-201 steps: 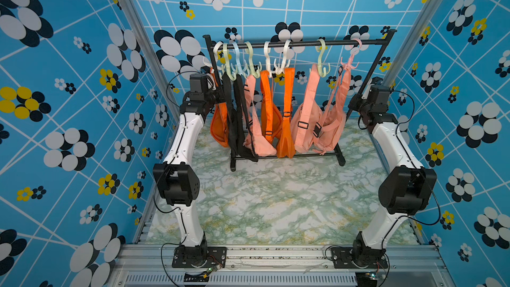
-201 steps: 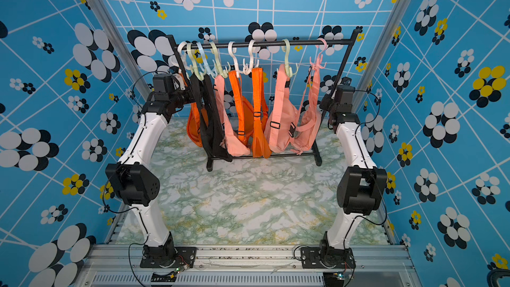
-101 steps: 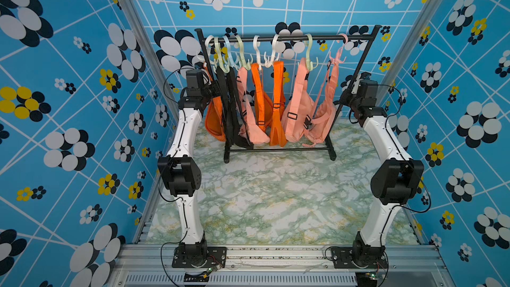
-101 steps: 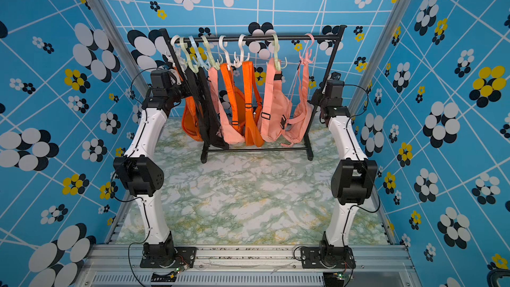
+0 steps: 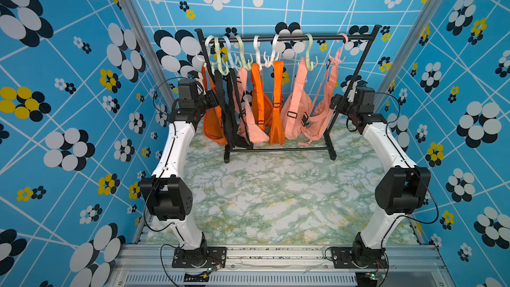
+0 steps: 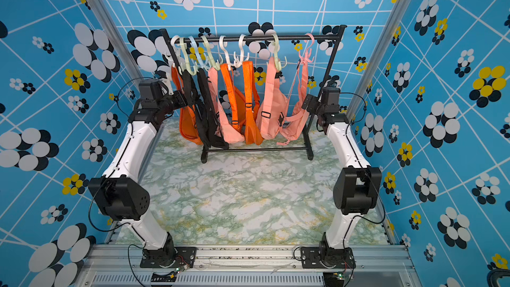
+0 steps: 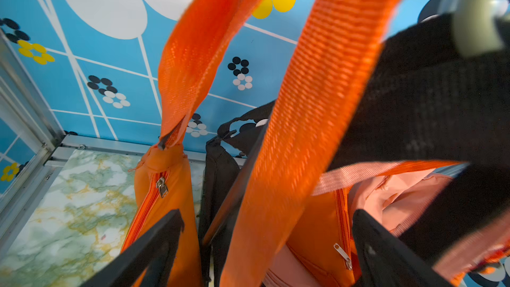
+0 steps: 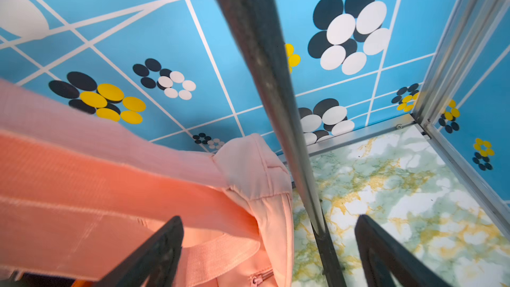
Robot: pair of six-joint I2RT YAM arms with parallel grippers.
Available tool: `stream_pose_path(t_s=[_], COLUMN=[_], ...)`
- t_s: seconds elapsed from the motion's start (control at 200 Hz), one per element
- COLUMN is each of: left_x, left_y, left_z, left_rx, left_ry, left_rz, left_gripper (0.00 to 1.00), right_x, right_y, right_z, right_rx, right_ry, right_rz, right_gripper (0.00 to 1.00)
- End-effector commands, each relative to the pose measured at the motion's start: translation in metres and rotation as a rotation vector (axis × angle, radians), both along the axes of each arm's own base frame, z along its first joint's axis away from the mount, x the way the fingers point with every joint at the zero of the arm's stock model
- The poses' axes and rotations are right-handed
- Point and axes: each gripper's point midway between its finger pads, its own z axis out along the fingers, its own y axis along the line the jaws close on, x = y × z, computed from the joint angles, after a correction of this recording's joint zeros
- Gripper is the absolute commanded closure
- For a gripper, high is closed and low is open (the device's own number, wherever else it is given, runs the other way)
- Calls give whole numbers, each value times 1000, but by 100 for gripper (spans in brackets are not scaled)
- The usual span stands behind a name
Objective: Take the bag off the hook
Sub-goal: Adjust the clothesline at the center of the board, then pick up the bag from the hook.
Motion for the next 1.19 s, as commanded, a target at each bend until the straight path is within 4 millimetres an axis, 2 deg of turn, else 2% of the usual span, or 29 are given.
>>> stream_pose_path(t_s=[0.0,0.015,0.035,0.23,0.28,0.41,0.535,0.6,0.67,0.78,0.85,0.87,1.025,1.19], left_x=[-29,-33,-38,-88,-98,-111,-110,-106,-103,-104,-104,-102,-92,-80], left_y=[-1,-1,-2,-13,-17,-17,-13,-10,5,30,33,31,9,0], left_z=[20,20,19,7,-2,-39,-74,-85,-98,-103,-100,-99,-92,-103], left_rx=[-17,-23,-27,-57,-45,-27,-28,-22,31,100,92,84,35,25], left_ry=[-69,-70,-69,-57,-35,81,178,215,276,338,328,320,247,279], left_rz=[-3,-5,-7,-33,-46,-41,-12,22,132,298,317,311,200,152], left_gripper=[1,1,1,1,1,1,1,1,0,1,1,1,0,10], right_x=[-27,-29,-34,-70,-80,-102,-117,-120,-122,-122,-120,-121,-118,-118], right_y=[-7,-7,-6,8,12,17,26,28,30,36,36,51,82,125], right_z=[25,30,20,5,-2,-23,-37,-40,-38,-27,-21,-19,-15,-10], right_rx=[-6,-5,-3,73,90,105,73,51,20,-7,-32,-40,-53,-39], right_ry=[-55,-65,-43,-12,0,57,116,138,142,119,117,114,121,103], right_rz=[-13,-12,-8,51,62,79,104,103,95,104,107,145,252,391], right_gripper=[1,1,1,6,7,8,9,10,10,11,11,11,18,31])
